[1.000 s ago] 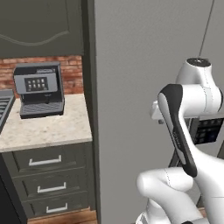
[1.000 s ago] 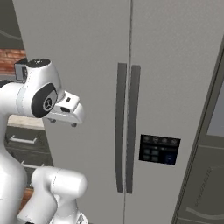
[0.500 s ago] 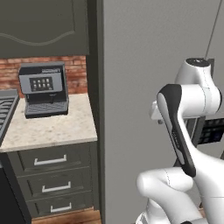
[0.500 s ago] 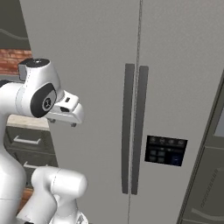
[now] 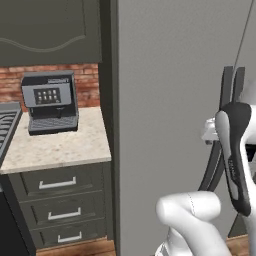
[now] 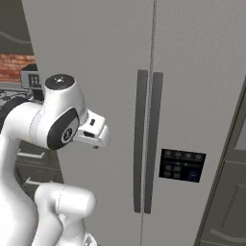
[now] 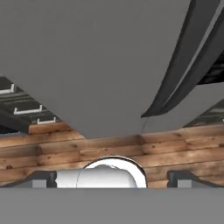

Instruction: Open the freezer door, pick up the ice cube tray from the freezer, and place it on the dining counter.

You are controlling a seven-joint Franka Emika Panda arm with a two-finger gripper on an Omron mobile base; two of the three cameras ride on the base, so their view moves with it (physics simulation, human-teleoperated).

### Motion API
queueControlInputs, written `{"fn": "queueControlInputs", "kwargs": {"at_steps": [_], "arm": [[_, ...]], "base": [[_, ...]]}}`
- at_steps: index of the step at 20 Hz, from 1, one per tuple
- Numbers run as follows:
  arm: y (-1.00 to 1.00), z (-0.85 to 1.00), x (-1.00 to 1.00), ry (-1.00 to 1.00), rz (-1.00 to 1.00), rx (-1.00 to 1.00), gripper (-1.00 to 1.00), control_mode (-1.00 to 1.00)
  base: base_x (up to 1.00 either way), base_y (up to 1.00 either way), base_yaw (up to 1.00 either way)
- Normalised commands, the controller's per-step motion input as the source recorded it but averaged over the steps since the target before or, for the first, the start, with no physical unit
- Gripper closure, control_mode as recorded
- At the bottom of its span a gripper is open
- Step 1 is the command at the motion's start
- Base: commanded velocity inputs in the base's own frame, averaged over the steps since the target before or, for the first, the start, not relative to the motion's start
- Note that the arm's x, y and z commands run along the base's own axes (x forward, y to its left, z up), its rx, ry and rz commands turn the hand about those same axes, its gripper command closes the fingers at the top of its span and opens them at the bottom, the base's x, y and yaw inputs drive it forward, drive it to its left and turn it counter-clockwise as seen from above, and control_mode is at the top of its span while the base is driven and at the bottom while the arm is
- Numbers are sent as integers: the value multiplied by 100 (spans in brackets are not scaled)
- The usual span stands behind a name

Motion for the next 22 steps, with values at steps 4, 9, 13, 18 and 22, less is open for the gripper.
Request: {"fn": "queueControlInputs", "kwargs": {"at_steps": [4,9,13,18,22], "arm": [[-100,0,-35,-46,9,6,-100,-100],[-89,0,-7,-55,9,4,-100,-100],[-53,0,2,-49,4,4,-100,-100],[-41,0,3,-36,8,6,-100,-100],[-23,3,24,-22,6,7,-100,-100]], "base": [[0,0,0],[0,0,0],[0,0,0],[0,0,0],[0,0,0]]}}
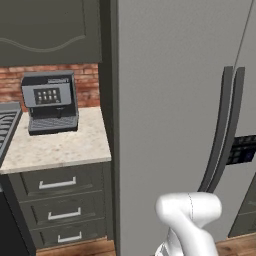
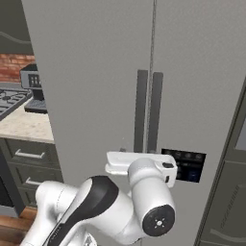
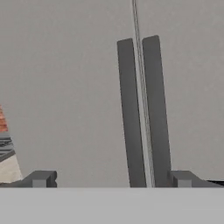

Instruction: Open the freezer door, pick up the ice cube tray from the freezer, and place it on the dining counter.

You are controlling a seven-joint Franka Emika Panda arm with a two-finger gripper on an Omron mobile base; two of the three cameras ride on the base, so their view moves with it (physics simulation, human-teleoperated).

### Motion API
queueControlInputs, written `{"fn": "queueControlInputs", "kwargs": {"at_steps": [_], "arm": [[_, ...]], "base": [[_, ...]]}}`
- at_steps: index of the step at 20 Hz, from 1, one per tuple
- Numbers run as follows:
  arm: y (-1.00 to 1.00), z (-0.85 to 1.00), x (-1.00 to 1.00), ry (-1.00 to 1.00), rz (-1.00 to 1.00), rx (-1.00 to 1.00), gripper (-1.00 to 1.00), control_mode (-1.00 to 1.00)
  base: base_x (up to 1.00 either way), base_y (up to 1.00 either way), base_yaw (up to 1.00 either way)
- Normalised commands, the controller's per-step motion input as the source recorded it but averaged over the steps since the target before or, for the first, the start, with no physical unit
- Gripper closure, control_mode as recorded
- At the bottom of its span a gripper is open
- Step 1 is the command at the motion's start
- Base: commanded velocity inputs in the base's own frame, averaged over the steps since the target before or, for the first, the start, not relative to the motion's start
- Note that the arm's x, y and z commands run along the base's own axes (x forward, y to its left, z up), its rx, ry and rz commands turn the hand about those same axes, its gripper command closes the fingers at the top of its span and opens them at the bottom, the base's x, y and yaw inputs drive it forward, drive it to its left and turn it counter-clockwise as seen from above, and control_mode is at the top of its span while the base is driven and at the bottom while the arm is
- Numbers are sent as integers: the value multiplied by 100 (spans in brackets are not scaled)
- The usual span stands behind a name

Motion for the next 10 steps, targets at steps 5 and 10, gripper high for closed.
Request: {"fn": "queueControlInputs", "kwargs": {"at_steps": [5,10], "arm": [[-3,9,39,-9,2,4,-100,-100],[-8,11,48,-8,1,3,-100,-100]], "base": [[0,0,0],[0,0,0]]}}
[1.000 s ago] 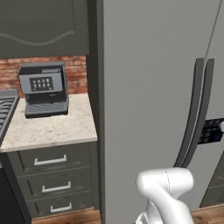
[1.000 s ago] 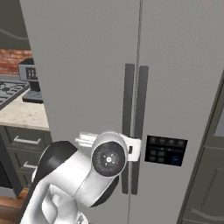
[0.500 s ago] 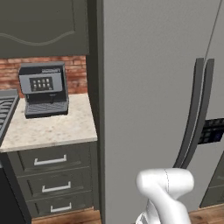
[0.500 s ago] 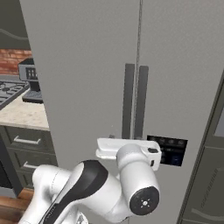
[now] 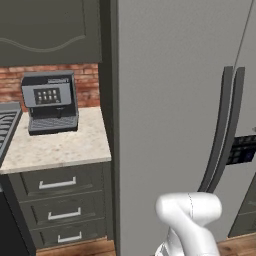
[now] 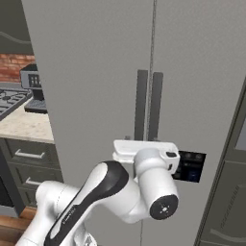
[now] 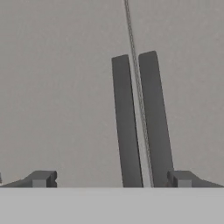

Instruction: Open the freezer door, pick up the ice cube tray from the freezer, and place it on the dining counter.

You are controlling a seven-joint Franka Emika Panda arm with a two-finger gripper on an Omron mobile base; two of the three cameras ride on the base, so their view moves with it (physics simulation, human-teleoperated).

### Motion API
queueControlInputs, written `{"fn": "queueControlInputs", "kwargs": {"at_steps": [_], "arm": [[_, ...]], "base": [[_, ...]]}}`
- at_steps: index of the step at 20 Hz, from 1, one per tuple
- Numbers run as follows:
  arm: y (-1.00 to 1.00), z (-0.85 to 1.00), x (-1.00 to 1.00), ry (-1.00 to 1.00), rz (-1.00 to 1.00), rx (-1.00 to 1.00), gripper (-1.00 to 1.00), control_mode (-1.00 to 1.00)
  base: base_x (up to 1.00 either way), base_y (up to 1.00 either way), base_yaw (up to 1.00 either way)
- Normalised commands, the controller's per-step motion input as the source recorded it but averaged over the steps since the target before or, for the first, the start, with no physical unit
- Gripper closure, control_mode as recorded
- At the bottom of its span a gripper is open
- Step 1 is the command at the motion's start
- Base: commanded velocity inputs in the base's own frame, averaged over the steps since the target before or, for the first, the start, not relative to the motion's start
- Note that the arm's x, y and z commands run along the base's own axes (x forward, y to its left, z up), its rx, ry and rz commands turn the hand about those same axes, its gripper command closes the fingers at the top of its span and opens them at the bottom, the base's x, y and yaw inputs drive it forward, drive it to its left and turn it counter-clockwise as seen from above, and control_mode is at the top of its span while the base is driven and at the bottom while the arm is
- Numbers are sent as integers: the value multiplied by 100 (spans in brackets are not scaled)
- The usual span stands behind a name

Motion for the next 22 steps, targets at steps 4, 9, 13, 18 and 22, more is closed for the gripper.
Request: {"fn": "queueControlInputs", "kwargs": {"at_steps": [4,9,13,18,22], "arm": [[-7,0,52,-6,2,3,-100,-100],[-5,0,48,-6,6,1,-100,-100],[0,0,57,-2,8,1,-100,-100],[-4,0,39,0,9,3,-100,-100],[-21,0,20,-1,7,3,-100,-100]], "base": [[0,0,0],[0,0,0],[0,0,0],[0,0,0],[0,0,0]]}}
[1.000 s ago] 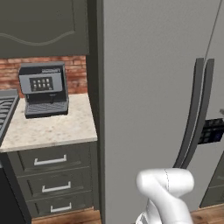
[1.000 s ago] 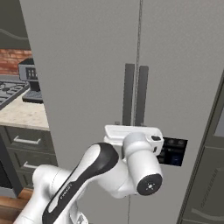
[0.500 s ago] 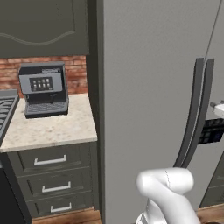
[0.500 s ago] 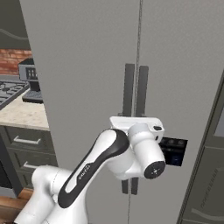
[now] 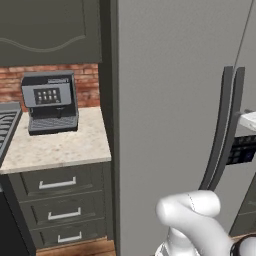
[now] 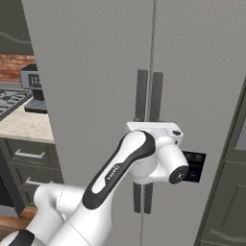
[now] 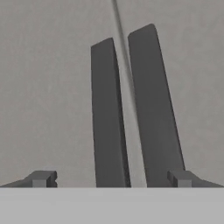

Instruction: Open the freezer door, pick up the ice cube tray from the freezer, and place it on the dining counter.

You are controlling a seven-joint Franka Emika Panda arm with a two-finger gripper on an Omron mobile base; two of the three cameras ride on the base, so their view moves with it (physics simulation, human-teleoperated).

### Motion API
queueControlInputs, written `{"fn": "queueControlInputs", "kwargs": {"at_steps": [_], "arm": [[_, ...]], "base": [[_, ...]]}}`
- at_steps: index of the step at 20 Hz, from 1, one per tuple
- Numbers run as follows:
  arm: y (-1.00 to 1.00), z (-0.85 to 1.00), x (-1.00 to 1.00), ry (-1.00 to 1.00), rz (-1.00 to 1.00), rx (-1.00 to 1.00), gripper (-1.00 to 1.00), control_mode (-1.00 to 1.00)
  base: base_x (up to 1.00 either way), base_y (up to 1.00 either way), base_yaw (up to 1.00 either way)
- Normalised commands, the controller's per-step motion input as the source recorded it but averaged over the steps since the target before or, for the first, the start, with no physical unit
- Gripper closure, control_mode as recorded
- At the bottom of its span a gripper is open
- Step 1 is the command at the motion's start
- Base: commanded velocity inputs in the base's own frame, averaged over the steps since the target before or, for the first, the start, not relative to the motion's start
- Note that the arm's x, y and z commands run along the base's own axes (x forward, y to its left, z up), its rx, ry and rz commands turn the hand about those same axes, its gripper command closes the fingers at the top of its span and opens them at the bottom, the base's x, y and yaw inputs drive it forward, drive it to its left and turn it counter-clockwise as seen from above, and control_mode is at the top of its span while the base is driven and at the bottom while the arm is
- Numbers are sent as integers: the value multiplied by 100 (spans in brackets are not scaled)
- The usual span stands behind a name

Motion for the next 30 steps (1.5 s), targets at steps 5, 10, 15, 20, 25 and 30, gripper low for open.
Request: {"fn": "queueControlInputs", "kwargs": {"at_steps": [5,10,15,20,25,30], "arm": [[-30,0,6,-1,5,1,-100,-100],[-10,0,16,0,1,0,-100,-100],[0,0,12,0,0,0,-100,-100],[0,0,20,0,0,0,-100,-100],[0,0,27,0,0,0,-100,-100],[0,0,23,0,0,0,-100,-100]], "base": [[0,0,0],[0,0,0],[0,0,0],[0,0,0],[0,0,0],[0,0,0]]}}
